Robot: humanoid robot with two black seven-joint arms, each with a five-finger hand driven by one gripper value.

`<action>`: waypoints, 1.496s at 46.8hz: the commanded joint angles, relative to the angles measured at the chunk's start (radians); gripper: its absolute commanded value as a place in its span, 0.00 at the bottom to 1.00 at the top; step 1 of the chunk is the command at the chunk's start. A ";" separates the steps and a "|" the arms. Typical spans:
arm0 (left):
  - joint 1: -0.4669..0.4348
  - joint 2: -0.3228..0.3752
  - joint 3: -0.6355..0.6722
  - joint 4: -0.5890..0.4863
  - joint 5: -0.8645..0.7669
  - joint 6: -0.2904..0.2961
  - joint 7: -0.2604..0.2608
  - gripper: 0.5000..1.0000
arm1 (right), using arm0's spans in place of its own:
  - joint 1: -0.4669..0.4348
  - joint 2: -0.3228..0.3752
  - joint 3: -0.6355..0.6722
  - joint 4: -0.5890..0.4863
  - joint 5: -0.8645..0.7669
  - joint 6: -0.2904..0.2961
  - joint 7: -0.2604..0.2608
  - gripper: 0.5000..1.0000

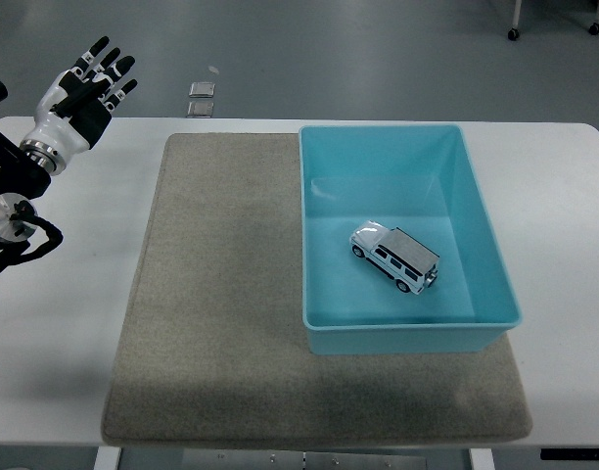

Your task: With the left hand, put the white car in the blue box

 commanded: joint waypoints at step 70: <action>0.058 -0.018 -0.201 -0.071 0.001 -0.004 -0.012 0.99 | 0.005 0.000 0.003 0.012 -0.003 0.003 0.000 0.87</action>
